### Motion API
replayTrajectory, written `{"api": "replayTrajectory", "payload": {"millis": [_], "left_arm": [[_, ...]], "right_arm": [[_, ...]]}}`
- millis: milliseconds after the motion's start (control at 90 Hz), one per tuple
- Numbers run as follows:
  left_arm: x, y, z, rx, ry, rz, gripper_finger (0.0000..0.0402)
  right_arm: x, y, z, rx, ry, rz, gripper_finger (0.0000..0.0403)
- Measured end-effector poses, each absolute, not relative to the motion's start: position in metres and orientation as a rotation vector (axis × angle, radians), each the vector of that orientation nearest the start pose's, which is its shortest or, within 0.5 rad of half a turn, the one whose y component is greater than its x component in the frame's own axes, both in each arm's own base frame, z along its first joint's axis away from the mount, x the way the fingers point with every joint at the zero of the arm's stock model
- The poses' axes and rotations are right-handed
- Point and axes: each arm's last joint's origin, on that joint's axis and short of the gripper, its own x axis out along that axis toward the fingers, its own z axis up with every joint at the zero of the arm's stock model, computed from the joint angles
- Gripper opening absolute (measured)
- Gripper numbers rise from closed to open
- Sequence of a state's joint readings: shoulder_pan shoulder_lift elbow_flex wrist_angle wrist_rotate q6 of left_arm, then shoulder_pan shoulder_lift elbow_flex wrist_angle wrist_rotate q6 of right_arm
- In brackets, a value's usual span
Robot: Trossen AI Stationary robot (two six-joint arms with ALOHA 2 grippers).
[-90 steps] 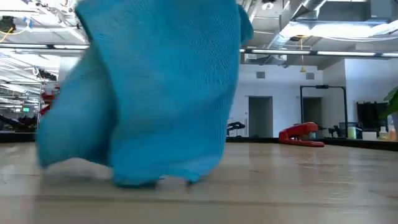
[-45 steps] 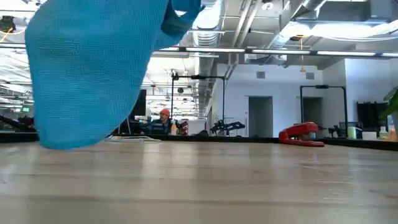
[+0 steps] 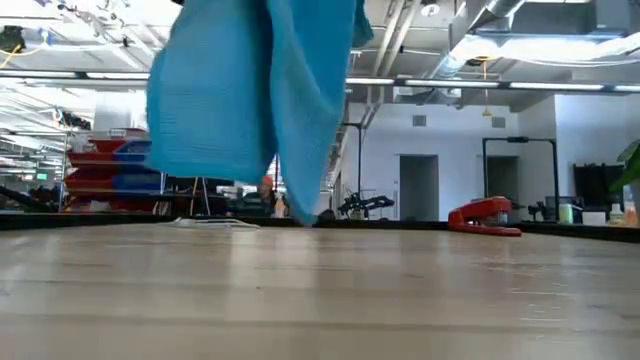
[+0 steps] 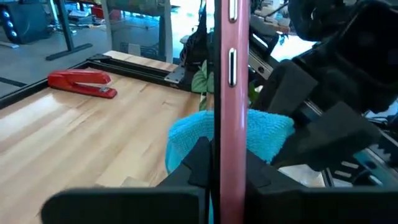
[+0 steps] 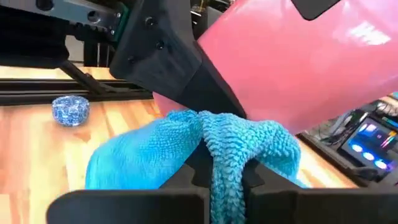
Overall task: Apply microfiber cloth
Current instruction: Wipe the back and front of the cellphone with the blue microfiber cloth
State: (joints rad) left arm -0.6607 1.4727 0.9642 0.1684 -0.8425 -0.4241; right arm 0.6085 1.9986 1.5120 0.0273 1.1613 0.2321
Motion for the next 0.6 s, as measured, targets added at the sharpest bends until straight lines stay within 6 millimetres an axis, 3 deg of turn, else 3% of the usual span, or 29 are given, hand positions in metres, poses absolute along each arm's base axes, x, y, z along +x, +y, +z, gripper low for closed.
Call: {"api": "replayTrajectory", "payload": {"millis": [100,233,433,600], "left_arm": [[0.265,-0.179,0.269,-0.164,0.217,0.221,0.0007],[0.265,-0.18,0.266,-0.151,0.237,0.207,0.0007],[0.263,-0.179,0.262,-0.116,0.285,0.214,0.0007],[0.254,-0.171,0.264,-0.102,0.328,0.258,0.0007]], "right_arm": [[0.39,0.228,0.243,-0.094,0.242,-0.486,0.0],[0.391,0.229,0.239,-0.2,0.317,-0.366,0.0],[0.369,0.242,0.231,-0.37,0.46,-0.289,0.0],[0.351,0.235,0.216,-0.316,0.623,-0.353,0.0]]}}
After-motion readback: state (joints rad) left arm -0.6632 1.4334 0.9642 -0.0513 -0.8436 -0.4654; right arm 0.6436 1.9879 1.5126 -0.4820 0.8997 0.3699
